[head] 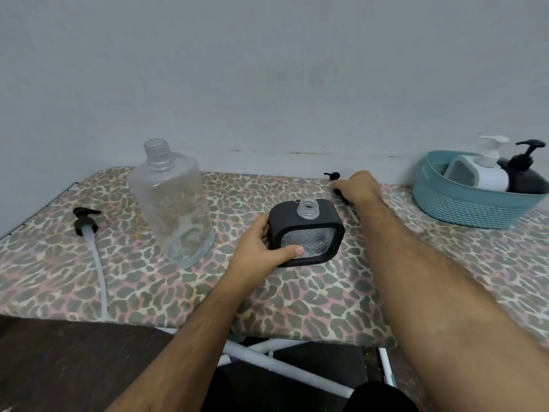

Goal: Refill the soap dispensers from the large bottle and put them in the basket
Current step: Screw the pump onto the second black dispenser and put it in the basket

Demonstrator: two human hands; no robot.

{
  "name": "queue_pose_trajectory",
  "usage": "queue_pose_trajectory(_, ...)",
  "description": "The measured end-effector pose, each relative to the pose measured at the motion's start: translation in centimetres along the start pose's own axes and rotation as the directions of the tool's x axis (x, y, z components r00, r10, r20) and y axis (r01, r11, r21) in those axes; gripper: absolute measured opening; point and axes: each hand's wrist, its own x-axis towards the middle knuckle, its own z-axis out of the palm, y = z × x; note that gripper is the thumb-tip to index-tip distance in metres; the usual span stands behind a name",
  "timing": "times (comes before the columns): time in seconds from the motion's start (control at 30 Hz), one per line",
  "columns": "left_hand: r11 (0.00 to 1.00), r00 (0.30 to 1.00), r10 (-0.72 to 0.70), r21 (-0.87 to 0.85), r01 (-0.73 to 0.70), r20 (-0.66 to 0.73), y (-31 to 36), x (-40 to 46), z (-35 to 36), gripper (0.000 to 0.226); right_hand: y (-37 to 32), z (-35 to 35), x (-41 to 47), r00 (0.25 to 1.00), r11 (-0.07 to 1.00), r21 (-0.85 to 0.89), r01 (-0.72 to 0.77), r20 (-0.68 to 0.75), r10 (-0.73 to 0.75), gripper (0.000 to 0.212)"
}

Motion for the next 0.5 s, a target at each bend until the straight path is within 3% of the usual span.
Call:
queue_pose_trajectory(0.13,1.000,1.000,0.012,0.020,-0.013,0.020,0.0,-0.1,0.0,0.068,-0.2,-1.2,-1.4,0.999,0.992,0.122,-0.010,0.051,0.004,0.031)
queue_pose_trajectory(0.3,0.999,0.999,0.027,0.027,-0.027,0.026,0.1,-0.3,0.0,0.062,-0.7,-3.5,-4.5,0.991,0.924,0.377,0.061,0.087,-0.101,0.024)
queue_pose_trajectory(0.5,0.995,0.998,0.059,0.081,-0.060,0.008,1.1,-1.0,0.4,0.058,-1.6,-5.9,-10.1,0.963,0.808,0.545,0.224,0.005,-0.270,0.013)
